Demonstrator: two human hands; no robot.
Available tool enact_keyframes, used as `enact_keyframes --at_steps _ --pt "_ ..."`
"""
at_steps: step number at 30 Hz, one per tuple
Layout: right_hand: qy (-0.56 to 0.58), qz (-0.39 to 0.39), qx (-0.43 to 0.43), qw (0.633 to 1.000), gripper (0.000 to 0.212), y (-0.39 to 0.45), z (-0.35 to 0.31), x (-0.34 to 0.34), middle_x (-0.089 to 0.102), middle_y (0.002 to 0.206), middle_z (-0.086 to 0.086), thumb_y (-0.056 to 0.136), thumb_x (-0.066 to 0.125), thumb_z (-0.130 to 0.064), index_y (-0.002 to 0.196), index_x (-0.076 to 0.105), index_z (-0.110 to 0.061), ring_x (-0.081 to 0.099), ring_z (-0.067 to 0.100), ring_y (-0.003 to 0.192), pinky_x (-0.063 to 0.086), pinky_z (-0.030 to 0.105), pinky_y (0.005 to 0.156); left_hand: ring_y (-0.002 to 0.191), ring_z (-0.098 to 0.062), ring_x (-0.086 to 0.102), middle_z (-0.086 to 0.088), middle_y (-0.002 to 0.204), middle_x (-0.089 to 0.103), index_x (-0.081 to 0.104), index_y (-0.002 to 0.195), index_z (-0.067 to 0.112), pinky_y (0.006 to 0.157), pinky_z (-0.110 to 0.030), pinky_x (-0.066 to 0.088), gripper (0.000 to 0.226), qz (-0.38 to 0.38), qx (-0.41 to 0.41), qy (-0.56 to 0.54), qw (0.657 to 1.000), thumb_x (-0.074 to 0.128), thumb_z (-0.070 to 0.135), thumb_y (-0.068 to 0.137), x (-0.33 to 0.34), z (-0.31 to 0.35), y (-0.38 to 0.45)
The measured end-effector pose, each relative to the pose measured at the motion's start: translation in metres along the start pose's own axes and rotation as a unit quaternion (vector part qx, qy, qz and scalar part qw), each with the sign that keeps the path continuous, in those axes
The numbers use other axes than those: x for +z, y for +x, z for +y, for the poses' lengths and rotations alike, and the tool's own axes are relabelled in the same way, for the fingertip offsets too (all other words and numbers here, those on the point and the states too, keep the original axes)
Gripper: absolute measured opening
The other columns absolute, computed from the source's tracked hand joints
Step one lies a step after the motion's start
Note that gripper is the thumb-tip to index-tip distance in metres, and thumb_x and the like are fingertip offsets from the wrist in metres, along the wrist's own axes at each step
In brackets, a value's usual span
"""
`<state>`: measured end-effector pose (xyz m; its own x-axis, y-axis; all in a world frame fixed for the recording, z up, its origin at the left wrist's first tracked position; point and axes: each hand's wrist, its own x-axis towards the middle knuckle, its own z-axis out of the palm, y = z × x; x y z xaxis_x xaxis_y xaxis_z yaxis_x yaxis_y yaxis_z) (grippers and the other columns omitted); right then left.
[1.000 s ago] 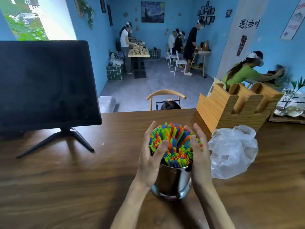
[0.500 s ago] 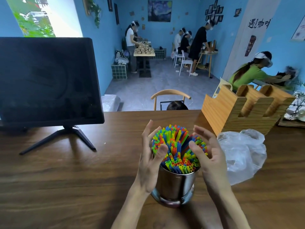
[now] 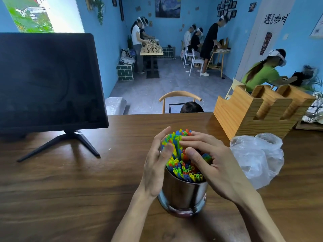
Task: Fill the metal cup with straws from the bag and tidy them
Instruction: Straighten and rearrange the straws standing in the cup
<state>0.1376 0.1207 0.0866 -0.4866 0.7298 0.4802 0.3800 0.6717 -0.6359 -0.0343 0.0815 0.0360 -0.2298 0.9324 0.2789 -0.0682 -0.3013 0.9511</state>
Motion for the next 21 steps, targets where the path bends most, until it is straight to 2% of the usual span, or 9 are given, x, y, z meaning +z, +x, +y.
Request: enact_keyframes --at_steps 3,5,7,12,16,19,21 --pt "0.066 0.033 0.002 0.997 0.027 -0.001 0.002 0.001 0.066 0.127 -0.023 0.097 0.06 -0.041 0.118 0.074 -0.033 0.056 0.006 0.13 0.047 0.035 0.106 0.112 -0.008 0.07 0.012 0.117 0.075 0.07 0.123 0.037 0.098 -0.039 0.056 0.053 0.046 -0.039 0.07 0.996 0.054 0.073 0.089 -0.007 0.014 0.02" --pt "0.112 0.062 0.007 0.992 0.025 -0.003 0.004 0.0 0.067 0.125 -0.017 0.098 0.06 -0.038 0.118 0.074 -0.032 0.06 0.011 0.126 0.051 0.03 0.1 0.095 -0.003 0.074 0.014 0.097 0.079 0.08 0.101 0.037 0.087 -0.036 0.057 0.036 0.051 -0.063 0.136 0.987 0.057 0.063 0.094 -0.01 0.02 0.035" --pt "0.133 0.081 0.012 0.988 0.024 -0.004 0.006 0.0 0.069 0.123 -0.013 0.097 0.06 -0.04 0.115 0.074 -0.032 0.062 0.014 0.123 0.052 0.027 0.097 0.085 -0.003 0.074 0.015 0.086 0.078 0.081 0.087 0.036 0.08 -0.039 0.061 0.024 0.058 -0.064 0.188 0.978 0.066 0.053 0.094 -0.013 0.024 0.045" --pt "0.15 0.086 0.032 0.984 0.025 -0.007 0.007 0.001 0.07 0.121 -0.013 0.096 0.059 -0.046 0.112 0.074 -0.034 0.062 0.014 0.122 0.051 0.021 0.094 0.083 -0.002 0.073 0.017 0.082 0.077 0.082 0.083 0.034 0.083 -0.041 0.062 0.015 0.029 -0.073 0.252 0.964 0.077 0.048 0.086 -0.017 0.029 0.055" --pt "0.158 0.077 0.038 0.984 0.026 -0.006 0.004 -0.001 0.07 0.121 -0.014 0.095 0.059 -0.046 0.112 0.074 -0.034 0.062 0.013 0.123 0.051 0.021 0.095 0.08 0.004 0.069 0.02 0.08 0.076 0.081 0.08 0.033 0.073 -0.023 0.056 0.009 0.042 -0.046 0.266 0.962 0.077 0.038 0.087 -0.017 0.038 0.062" --pt "0.165 0.068 0.044 0.983 0.023 -0.003 0.001 -0.005 0.071 0.12 -0.015 0.095 0.06 -0.046 0.111 0.074 -0.038 0.062 0.011 0.122 0.05 0.019 0.095 0.084 0.008 0.067 0.019 0.084 0.076 0.081 0.082 0.033 0.067 -0.006 0.046 0.009 0.056 -0.016 0.218 0.974 0.076 0.035 0.089 -0.015 0.053 0.068" --pt "0.163 0.065 0.051 0.983 0.019 0.0 -0.001 -0.007 0.071 0.118 -0.015 0.097 0.062 -0.042 0.11 0.074 -0.038 0.063 0.01 0.119 0.05 0.018 0.093 0.081 0.007 0.065 0.015 0.086 0.077 0.081 0.084 0.032 0.066 -0.004 0.043 0.008 0.066 0.014 0.178 0.982 0.076 0.034 0.09 -0.012 0.067 0.073"
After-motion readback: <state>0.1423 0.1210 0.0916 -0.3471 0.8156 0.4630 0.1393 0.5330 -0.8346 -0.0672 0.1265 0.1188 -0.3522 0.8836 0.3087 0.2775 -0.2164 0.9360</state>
